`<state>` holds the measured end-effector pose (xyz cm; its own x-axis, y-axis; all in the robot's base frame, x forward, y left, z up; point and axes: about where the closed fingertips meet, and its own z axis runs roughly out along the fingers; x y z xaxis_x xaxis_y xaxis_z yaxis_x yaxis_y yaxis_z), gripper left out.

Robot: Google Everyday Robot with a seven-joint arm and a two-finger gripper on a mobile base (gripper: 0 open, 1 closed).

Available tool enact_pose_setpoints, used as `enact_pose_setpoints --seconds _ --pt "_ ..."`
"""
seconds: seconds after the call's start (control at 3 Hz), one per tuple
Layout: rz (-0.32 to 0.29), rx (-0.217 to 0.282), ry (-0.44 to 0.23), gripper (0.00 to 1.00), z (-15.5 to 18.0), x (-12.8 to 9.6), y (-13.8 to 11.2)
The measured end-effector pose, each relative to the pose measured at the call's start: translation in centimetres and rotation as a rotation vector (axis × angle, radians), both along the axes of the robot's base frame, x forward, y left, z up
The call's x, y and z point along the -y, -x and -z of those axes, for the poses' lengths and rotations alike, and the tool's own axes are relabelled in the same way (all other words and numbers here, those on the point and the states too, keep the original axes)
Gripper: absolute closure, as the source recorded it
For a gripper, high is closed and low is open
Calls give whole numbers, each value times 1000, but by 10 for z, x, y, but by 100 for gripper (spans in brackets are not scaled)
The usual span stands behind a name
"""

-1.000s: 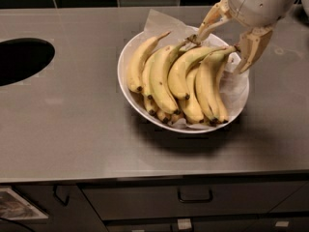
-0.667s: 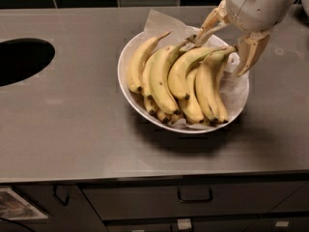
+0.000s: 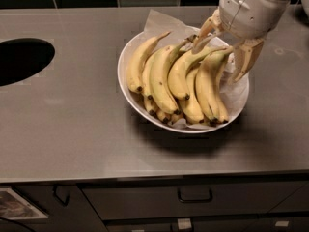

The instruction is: Pick banana from white bowl

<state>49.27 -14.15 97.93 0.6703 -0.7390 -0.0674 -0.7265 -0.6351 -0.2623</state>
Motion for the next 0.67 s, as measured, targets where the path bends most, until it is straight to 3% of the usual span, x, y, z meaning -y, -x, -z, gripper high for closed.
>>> enact_pose_setpoints --seconds 0.67 --pt "-28 -9 19 41 4 -6 2"
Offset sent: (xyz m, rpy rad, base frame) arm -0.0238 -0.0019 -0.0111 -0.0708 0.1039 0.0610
